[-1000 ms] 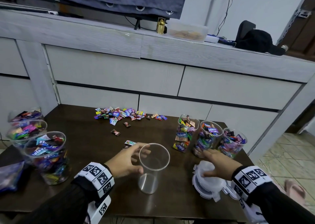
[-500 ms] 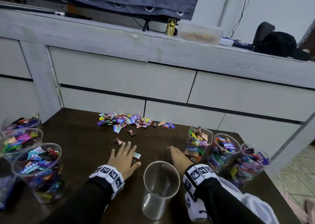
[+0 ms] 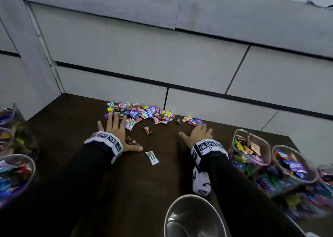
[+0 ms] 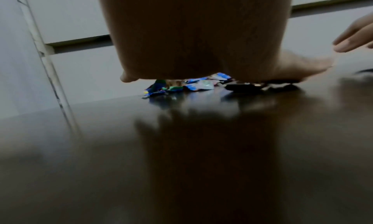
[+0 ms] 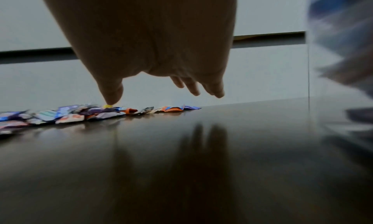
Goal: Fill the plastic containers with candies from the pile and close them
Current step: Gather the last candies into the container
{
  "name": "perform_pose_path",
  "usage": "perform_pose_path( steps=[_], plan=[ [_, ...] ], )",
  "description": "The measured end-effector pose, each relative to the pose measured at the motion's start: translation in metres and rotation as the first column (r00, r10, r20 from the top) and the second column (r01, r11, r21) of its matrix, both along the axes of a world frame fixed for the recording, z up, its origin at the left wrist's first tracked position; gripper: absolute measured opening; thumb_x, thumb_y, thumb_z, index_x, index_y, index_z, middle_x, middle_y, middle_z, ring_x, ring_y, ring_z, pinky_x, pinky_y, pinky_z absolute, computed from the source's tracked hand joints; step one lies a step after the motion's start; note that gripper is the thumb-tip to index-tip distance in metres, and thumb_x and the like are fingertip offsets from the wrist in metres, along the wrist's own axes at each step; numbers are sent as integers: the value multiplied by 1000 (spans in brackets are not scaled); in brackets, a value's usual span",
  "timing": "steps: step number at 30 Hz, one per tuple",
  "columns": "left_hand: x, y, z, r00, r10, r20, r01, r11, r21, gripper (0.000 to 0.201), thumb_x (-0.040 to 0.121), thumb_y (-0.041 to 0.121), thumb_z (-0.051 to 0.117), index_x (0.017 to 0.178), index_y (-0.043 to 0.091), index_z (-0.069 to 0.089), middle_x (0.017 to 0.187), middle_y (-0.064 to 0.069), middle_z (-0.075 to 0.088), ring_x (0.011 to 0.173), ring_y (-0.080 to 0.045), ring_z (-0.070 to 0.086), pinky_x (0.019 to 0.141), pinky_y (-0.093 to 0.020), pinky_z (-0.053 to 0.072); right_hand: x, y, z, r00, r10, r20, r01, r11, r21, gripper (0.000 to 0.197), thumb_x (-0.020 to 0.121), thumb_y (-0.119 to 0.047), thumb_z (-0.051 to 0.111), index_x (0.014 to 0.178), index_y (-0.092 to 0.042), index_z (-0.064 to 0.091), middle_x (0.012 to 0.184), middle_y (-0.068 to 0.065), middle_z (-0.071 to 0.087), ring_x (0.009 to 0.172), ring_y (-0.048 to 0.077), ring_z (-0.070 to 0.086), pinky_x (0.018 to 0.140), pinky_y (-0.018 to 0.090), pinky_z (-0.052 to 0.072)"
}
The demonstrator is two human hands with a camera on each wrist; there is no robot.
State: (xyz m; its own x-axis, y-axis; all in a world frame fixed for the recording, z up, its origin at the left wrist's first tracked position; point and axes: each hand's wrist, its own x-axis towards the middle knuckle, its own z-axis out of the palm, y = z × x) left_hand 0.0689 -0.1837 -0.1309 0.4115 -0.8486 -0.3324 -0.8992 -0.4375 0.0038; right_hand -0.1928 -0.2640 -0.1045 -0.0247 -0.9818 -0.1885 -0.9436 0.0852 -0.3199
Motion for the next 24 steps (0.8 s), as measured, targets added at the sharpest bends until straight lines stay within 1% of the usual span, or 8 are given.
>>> perform_pose_path(
  steps=[3,5,7,11,13,16,19,24],
  plan=[
    [18,-26,-1,989,118,-90,-127,986,-106,146,35,103,13,153,24,-18,161,-10,-24,147,-35,-21,114,-64,-4,7,-27,-3,999,-38,-2,38,999,-15,96,82,-65,55,148,-6,18,154,18,23,142,39,18,115,51,19],
    [26,-44,0,974,182,-136,-206,960,-191,137,43,97,9,155,21,-11,162,-12,-17,149,-36,-15,116,-62,-3,15,-40,-6,999,-33,39,36,996,-82,88,81,-64,56,140,-5,29,144,21,38,134,38,34,111,48,29],
    [33,-60,2,967,195,-162,-229,947,-225,130,51,93,13,156,19,-5,164,-12,-10,149,-37,-9,116,-60,-1,24,-50,-8,997,26,74,-15,990,-143,78,82,-60,59,132,-4,37,134,20,45,125,36,42,104,44,35],
    [41,-87,-2,970,179,-167,-211,956,-202,112,76,84,33,156,17,-8,163,-14,-12,149,-39,-8,118,-60,4,41,-63,-12,988,147,53,-137,978,-154,75,80,-60,61,130,-7,40,132,17,45,124,34,41,99,44,38],
    [41,-97,-5,974,147,-175,-185,956,-227,107,80,81,37,156,16,-3,163,-16,-4,149,-40,-3,119,-58,7,47,-67,-14,979,204,5,-201,967,-155,74,79,-63,61,129,-11,41,131,17,44,123,35,41,98,44,38],
    [33,-103,-8,988,87,-129,-112,974,-197,102,80,84,35,156,22,7,163,-16,5,149,-41,2,118,-59,11,57,-68,-18,945,323,-54,-328,934,-142,71,77,-66,60,133,-27,39,129,14,42,122,34,39,96,45,38],
    [15,-103,-11,996,-28,-81,14,985,-174,96,81,82,38,154,25,15,161,-17,10,148,-41,8,118,-58,15,71,-66,-19,868,476,-142,-489,869,-79,77,78,-70,54,142,-39,25,136,13,35,127,35,34,98,48,38],
    [-26,-92,-13,978,-194,-74,174,960,-222,83,95,61,42,155,11,14,163,-13,9,150,-34,5,121,-47,11,88,-50,-18,776,606,-176,-625,777,-80,71,90,-54,49,149,-27,22,147,15,29,133,37,30,107,47,30]
  ],
)
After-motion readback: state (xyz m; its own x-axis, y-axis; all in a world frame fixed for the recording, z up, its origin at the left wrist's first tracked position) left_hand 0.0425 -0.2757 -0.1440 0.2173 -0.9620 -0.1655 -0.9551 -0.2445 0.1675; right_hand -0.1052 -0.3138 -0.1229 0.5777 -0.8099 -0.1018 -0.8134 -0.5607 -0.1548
